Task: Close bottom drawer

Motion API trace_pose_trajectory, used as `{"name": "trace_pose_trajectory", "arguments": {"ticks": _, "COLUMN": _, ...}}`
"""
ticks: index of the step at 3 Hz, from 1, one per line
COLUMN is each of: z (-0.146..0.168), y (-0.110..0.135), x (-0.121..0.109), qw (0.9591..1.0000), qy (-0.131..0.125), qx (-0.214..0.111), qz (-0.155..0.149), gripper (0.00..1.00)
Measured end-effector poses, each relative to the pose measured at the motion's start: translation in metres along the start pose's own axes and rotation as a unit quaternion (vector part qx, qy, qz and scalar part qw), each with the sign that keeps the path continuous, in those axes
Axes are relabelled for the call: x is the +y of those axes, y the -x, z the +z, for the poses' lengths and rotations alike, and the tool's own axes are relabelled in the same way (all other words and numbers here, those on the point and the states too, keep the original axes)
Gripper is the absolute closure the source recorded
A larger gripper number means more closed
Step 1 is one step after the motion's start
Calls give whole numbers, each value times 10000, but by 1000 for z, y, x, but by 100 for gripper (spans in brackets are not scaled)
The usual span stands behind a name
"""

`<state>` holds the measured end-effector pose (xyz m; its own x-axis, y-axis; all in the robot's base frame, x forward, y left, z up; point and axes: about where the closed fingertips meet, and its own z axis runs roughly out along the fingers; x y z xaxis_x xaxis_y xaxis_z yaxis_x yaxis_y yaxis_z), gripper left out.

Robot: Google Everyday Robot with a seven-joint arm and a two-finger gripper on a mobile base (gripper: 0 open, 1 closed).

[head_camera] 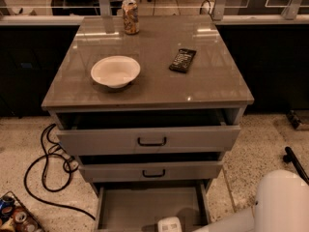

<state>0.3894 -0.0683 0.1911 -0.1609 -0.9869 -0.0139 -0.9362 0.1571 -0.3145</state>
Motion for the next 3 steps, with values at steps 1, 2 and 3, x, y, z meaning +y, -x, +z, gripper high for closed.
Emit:
{"name": "trace_pose_trajectory", "arguments": {"ticks": 1, "z": 3, "y": 2, "x": -2, "qw": 9999, "qy": -91, "qx": 45, "qz": 90, "gripper": 100}}
{"name": "trace_pose_trajectory", "arguments": {"ticks": 2, "z": 2, "y": 2, "x": -2, "qw": 9999, "qy": -91, "qx": 45, "qz": 90, "gripper": 100}}
{"name": "trace_pose_trajectory", "arguments": {"ticks": 3, "z": 6, "y": 2, "x": -9, "qw": 9995, "qy": -261, "qx": 46, "qz": 186, "gripper": 100}}
